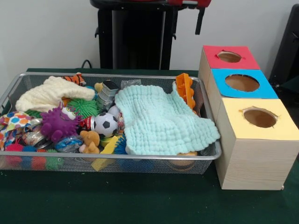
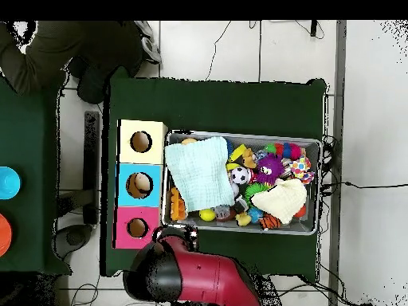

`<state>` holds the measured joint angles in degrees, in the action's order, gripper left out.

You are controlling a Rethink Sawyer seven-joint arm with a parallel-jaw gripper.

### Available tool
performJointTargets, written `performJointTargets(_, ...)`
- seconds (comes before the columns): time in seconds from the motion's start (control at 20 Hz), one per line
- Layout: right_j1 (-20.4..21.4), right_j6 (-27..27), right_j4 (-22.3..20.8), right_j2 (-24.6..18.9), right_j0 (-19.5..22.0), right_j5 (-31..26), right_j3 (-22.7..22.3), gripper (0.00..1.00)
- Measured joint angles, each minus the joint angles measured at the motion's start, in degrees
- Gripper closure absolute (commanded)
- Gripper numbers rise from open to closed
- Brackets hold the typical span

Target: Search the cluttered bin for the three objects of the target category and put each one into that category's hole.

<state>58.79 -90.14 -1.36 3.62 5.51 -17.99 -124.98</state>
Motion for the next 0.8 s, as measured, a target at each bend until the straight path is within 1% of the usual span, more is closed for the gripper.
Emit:
performJointTargets(0.3, -3.32, -0.01, 0.01, 0.75, 0.12, 4.33, 0.33, 0.00)
performJointTargets(0.55, -5.09, -0.01, 0.02, 0.74, 0.77, 7.37, 0.34, 0.00)
performJointTargets(0.8, -6.51, -0.01, 0.02, 0.77, 1.72, 8.18, 0.35, 0.00)
